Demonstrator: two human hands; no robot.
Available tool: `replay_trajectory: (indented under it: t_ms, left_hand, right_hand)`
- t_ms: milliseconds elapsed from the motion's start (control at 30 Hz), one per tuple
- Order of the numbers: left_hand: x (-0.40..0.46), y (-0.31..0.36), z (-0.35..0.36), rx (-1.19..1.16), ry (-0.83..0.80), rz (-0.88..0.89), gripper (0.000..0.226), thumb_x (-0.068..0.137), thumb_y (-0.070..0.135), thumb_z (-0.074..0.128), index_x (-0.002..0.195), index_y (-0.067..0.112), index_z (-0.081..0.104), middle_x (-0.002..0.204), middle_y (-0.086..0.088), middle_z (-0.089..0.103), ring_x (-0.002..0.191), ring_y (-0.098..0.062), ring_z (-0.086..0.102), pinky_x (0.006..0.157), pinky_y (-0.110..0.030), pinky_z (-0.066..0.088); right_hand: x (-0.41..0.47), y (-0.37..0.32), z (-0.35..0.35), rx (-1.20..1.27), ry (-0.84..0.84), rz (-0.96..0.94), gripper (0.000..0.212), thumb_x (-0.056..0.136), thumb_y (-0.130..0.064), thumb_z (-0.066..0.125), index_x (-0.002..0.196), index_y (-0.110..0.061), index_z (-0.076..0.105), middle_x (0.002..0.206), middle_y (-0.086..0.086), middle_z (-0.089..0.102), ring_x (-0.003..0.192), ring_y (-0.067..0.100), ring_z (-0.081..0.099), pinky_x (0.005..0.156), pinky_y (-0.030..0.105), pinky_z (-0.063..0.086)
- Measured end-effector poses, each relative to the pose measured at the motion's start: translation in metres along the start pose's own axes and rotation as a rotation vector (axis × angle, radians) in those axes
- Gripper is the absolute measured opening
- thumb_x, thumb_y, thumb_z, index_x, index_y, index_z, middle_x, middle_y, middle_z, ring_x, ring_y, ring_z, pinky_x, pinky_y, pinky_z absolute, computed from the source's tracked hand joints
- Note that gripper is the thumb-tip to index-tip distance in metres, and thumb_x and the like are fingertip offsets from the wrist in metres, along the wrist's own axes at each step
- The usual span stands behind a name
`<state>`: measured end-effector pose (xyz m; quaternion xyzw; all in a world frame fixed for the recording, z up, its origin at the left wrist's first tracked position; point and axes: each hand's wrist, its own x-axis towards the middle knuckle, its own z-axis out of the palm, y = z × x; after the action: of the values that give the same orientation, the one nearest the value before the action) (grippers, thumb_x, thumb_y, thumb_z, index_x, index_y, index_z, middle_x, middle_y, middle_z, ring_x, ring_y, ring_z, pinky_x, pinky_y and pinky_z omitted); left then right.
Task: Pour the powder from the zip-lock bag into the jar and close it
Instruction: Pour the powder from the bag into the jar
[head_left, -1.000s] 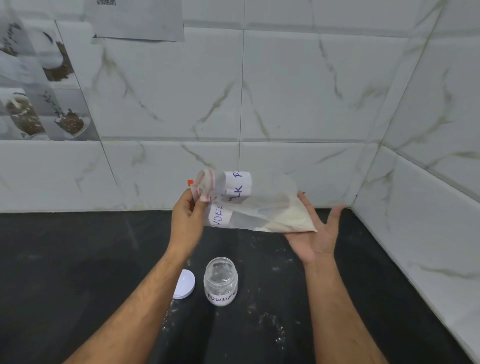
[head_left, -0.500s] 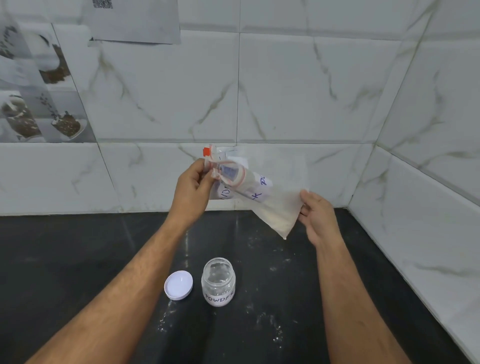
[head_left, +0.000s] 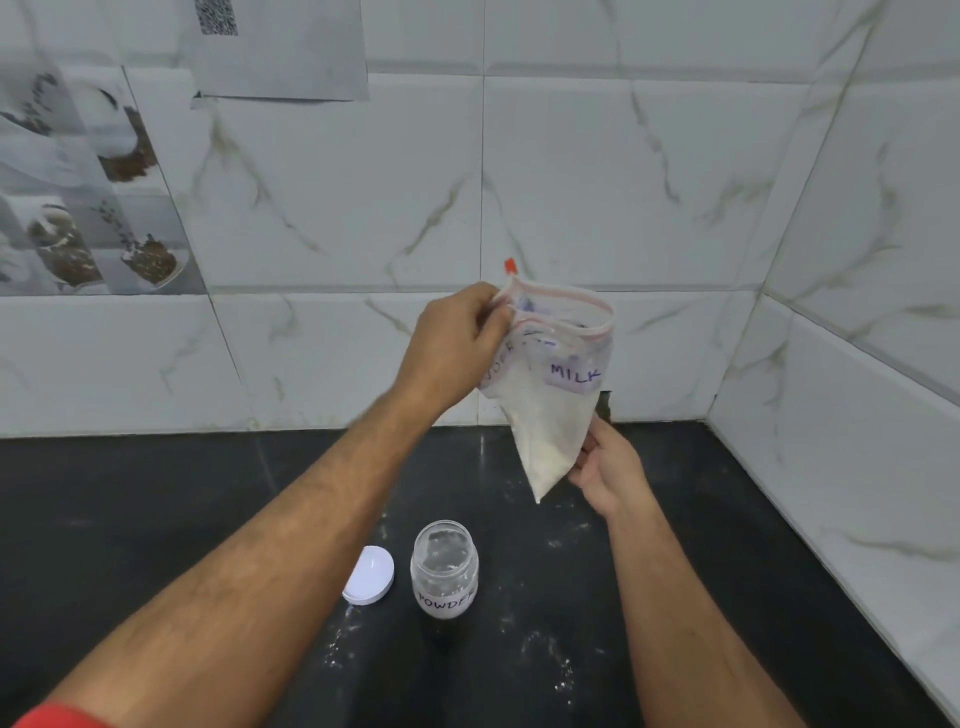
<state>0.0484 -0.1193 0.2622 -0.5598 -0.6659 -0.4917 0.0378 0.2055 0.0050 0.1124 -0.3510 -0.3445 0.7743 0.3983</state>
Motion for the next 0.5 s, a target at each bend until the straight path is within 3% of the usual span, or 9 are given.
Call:
replay_trajectory:
  t_ms: [100, 167, 300, 400, 500]
  left_hand:
    - [0.014, 0.02, 0.01, 0.155, -0.004, 0.04, 0.025, 0.096, 0.025, 0.054, 0.076, 0.011, 0.055, 0.064, 0.001, 0.056, 0.06, -0.018, 0.049, 0.056, -0.032, 0.036]
    - [0.02, 0.028, 0.015, 0.202, 0.007, 0.034, 0.024, 0.097, 0.025, 0.053, 0.077, 0.012, 0.056, 0.066, 0.003, 0.056, 0.061, -0.016, 0.051, 0.055, -0.03, 0.038]
    - [0.028, 0.039, 0.025, 0.224, 0.057, -0.022, 0.029, 0.095, 0.023, 0.053, 0.067, 0.017, 0.049, 0.059, 0.008, 0.048, 0.059, -0.015, 0.047, 0.054, -0.031, 0.035]
    - [0.035, 0.049, 0.027, 0.183, 0.076, -0.083, 0.039, 0.093, 0.021, 0.053, 0.058, 0.023, 0.037, 0.056, 0.008, 0.043, 0.054, -0.01, 0.039, 0.05, -0.029, 0.027]
    - [0.038, 0.059, 0.028, 0.138, 0.064, -0.132, 0.041, 0.091, 0.017, 0.055, 0.056, 0.022, 0.035, 0.053, 0.007, 0.039, 0.049, -0.009, 0.035, 0.046, -0.024, 0.023]
  right_hand:
    - [-0.005, 0.028, 0.002, 0.164, -0.014, 0.084, 0.047, 0.105, -0.045, 0.044, 0.132, -0.009, 0.059, 0.121, 0.012, 0.073, 0.105, 0.028, 0.07, 0.092, 0.048, 0.054]
    - [-0.013, 0.053, 0.007, 0.273, -0.007, 0.127, 0.065, 0.101, -0.061, 0.038, 0.136, -0.01, 0.055, 0.125, 0.015, 0.07, 0.112, 0.034, 0.068, 0.096, 0.051, 0.052]
    - [-0.039, 0.096, 0.024, 0.542, -0.028, 0.137, 0.111, 0.067, -0.094, 0.036, 0.133, -0.007, 0.058, 0.123, 0.025, 0.069, 0.108, 0.04, 0.069, 0.086, 0.048, 0.055]
    - [-0.048, 0.098, 0.043, 0.659, -0.069, 0.128, 0.122, 0.053, -0.096, 0.04, 0.137, -0.008, 0.054, 0.126, 0.029, 0.066, 0.113, 0.043, 0.067, 0.086, 0.05, 0.056]
    - [-0.039, 0.077, 0.06, 0.769, -0.118, 0.071, 0.121, 0.054, -0.095, 0.045, 0.141, -0.012, 0.048, 0.133, 0.032, 0.061, 0.119, 0.046, 0.064, 0.099, 0.056, 0.052]
